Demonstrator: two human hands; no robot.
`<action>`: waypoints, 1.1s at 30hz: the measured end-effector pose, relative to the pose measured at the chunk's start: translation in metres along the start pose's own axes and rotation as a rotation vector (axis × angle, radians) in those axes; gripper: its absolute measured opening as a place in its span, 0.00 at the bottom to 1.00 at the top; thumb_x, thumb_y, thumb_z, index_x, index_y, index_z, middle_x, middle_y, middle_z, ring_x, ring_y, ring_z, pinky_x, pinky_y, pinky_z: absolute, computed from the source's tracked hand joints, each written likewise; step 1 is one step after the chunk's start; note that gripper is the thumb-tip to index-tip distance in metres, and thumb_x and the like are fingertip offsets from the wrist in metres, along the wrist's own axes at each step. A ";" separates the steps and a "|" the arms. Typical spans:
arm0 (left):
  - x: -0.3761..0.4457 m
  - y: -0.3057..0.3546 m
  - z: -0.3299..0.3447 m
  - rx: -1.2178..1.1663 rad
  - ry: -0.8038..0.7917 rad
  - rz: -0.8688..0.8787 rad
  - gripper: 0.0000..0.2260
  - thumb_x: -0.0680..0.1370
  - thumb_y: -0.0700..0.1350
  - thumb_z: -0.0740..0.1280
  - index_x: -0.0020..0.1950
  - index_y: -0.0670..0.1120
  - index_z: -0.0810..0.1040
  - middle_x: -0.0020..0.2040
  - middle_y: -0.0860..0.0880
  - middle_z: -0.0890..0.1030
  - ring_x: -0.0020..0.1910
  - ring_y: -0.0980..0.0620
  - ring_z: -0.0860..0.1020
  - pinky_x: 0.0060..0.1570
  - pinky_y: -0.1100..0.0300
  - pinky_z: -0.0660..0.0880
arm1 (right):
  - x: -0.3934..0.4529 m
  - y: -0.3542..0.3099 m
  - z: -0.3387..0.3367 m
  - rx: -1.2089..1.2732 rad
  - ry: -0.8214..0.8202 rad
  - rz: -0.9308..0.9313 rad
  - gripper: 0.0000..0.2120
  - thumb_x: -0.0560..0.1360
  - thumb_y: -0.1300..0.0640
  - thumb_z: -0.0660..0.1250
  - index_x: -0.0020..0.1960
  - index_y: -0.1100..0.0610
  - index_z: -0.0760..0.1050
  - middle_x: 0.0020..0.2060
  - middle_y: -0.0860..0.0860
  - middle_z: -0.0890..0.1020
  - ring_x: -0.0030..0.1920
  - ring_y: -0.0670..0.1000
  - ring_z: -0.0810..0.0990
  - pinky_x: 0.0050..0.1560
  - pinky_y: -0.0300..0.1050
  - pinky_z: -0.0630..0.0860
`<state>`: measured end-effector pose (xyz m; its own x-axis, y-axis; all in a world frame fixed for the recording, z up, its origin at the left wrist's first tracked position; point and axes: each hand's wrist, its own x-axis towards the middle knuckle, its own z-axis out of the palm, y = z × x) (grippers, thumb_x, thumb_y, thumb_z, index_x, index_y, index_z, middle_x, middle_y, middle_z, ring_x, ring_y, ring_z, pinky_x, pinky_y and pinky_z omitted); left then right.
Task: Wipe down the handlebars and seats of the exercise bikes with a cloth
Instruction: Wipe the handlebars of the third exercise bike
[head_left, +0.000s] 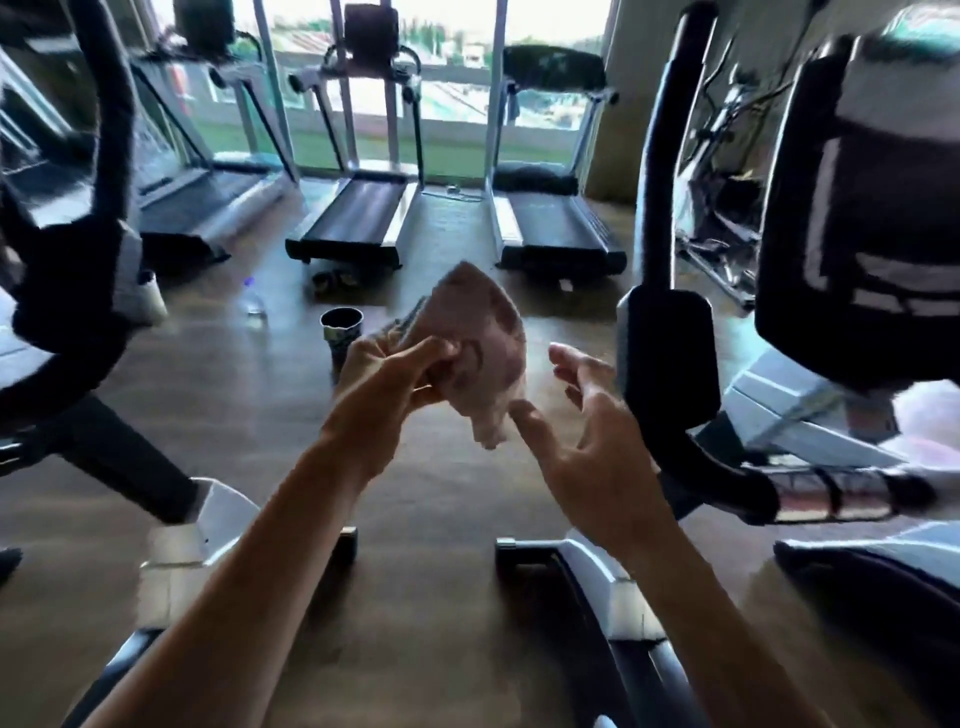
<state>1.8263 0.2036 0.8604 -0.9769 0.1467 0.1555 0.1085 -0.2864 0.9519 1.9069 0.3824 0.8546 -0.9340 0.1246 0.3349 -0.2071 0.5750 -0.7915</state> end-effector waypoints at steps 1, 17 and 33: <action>0.004 0.003 0.000 -0.012 -0.021 0.007 0.07 0.78 0.33 0.67 0.49 0.44 0.80 0.38 0.49 0.84 0.37 0.53 0.82 0.37 0.60 0.80 | 0.000 -0.003 0.005 0.045 -0.014 0.028 0.31 0.76 0.38 0.69 0.74 0.50 0.68 0.67 0.49 0.75 0.68 0.45 0.73 0.73 0.46 0.69; 0.095 0.035 0.006 0.052 -0.542 0.089 0.17 0.76 0.47 0.73 0.62 0.43 0.82 0.57 0.44 0.84 0.57 0.44 0.83 0.57 0.47 0.80 | 0.080 -0.069 0.012 0.088 0.512 -0.148 0.16 0.78 0.64 0.71 0.63 0.58 0.72 0.49 0.46 0.82 0.51 0.41 0.82 0.52 0.33 0.75; 0.264 0.037 0.192 0.522 -0.404 0.140 0.38 0.70 0.70 0.53 0.68 0.45 0.72 0.67 0.39 0.70 0.70 0.38 0.69 0.70 0.40 0.68 | 0.234 -0.034 -0.088 -0.542 0.374 0.298 0.36 0.80 0.47 0.58 0.81 0.63 0.51 0.72 0.66 0.65 0.75 0.65 0.63 0.75 0.60 0.61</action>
<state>1.6080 0.4132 0.9872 -0.8124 0.5135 0.2762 0.4028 0.1517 0.9026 1.7209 0.4633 1.0049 -0.7456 0.5517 0.3737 0.3054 0.7813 -0.5443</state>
